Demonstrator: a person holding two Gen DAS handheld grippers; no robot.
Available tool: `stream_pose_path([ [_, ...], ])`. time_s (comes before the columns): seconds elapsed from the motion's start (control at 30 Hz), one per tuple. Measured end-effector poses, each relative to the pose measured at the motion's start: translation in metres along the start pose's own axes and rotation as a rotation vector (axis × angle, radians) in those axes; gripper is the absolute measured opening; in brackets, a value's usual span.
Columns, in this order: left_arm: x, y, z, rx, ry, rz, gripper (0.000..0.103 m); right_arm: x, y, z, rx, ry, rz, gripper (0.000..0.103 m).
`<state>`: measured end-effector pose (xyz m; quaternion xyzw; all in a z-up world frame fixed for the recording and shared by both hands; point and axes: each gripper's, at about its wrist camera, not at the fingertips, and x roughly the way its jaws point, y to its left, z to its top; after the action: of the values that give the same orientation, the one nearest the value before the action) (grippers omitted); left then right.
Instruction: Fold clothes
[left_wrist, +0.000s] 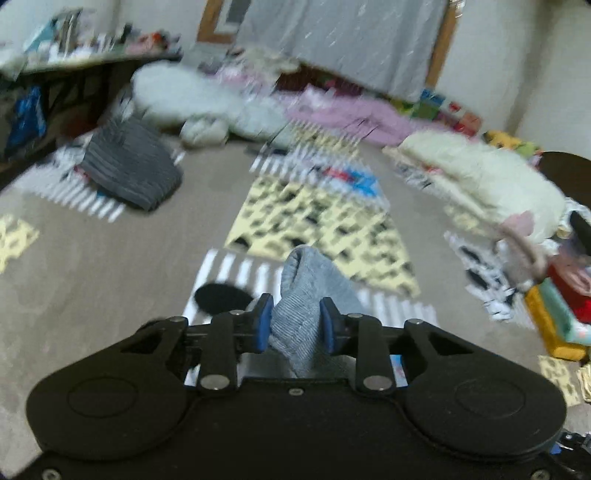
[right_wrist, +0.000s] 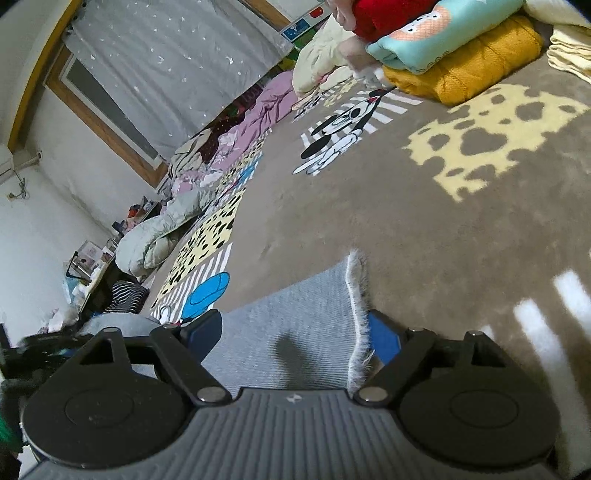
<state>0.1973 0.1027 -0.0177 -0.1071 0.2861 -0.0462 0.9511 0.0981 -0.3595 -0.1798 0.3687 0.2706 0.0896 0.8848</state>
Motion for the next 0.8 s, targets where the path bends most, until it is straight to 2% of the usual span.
stream_pose_path([
  [0.1, -0.021, -0.036, 0.005, 0.07, -0.056, -0.033, 0.025, -0.006, 0.001, 0.001, 0.001, -0.031, -0.01, 0.083],
  [0.27, -0.041, -0.111, -0.014, 0.237, -0.112, -0.072, 0.023, -0.025, 0.008, 0.005, -0.04, -0.121, 0.012, 0.084],
  [0.37, -0.042, -0.155, -0.041, 0.312, -0.118, -0.101, 0.023, -0.029, 0.006, 0.007, -0.017, -0.108, 0.121, 0.084],
  [0.43, -0.04, -0.184, -0.064, 0.379, -0.118, -0.104, 0.022, -0.026, 0.0, 0.006, 0.053, -0.063, 0.224, 0.084],
  [0.53, -0.033, -0.221, -0.101, 0.479, -0.11, -0.101, 0.021, -0.016, -0.019, 0.004, 0.234, 0.001, 0.37, 0.087],
  [0.63, -0.025, -0.246, -0.132, 0.547, -0.078, -0.121, 0.02, -0.008, -0.039, 0.002, 0.408, 0.035, 0.469, 0.096],
  [0.8, -0.017, -0.272, -0.167, 0.621, -0.02, -0.216, 0.018, -0.002, -0.058, -0.005, 0.556, 0.061, 0.506, 0.097],
])
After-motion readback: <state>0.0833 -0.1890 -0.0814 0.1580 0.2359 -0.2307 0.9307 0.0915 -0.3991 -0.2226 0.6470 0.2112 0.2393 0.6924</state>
